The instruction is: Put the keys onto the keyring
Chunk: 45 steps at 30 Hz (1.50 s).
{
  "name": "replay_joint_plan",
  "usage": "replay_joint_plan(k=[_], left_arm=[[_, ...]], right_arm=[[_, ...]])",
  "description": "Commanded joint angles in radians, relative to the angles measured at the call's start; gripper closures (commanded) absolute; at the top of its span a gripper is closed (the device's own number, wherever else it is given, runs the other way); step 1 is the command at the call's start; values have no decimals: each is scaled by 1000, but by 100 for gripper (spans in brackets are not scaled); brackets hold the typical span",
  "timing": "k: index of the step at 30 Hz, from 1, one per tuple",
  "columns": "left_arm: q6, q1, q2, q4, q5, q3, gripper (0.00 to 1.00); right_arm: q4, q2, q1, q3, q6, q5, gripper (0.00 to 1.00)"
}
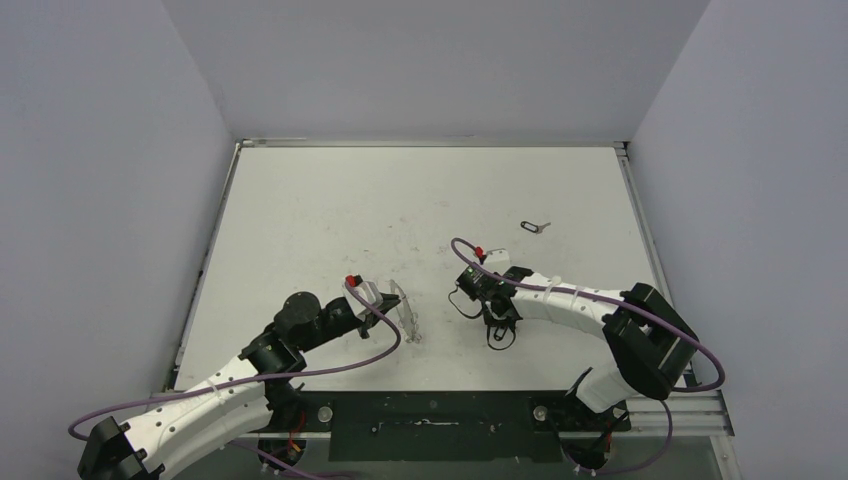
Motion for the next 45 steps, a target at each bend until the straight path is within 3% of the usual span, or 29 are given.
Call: replay_joint_plan(k=[1, 9, 14, 23, 31, 45], left_arm=[[-1, -3, -5, 10, 1, 3, 100], [0, -3, -16, -10, 1, 13, 100], [-16, -3, -11, -8, 5, 18, 100], [-87, -3, 29, 35, 23, 33, 100], [-137, -3, 55, 76, 47, 34, 100], [-145, -3, 137, 191, 170, 39, 100]], right_arm=[[1, -32, 3, 0, -5, 21, 100], [6, -130, 5, 50, -144, 28, 100], [78, -301, 5, 37, -298, 20, 100], [184, -509, -3, 27, -464, -187, 100], [237, -471, 1, 74, -574, -417, 100], [284, -431, 13, 106, -664, -673, 100]])
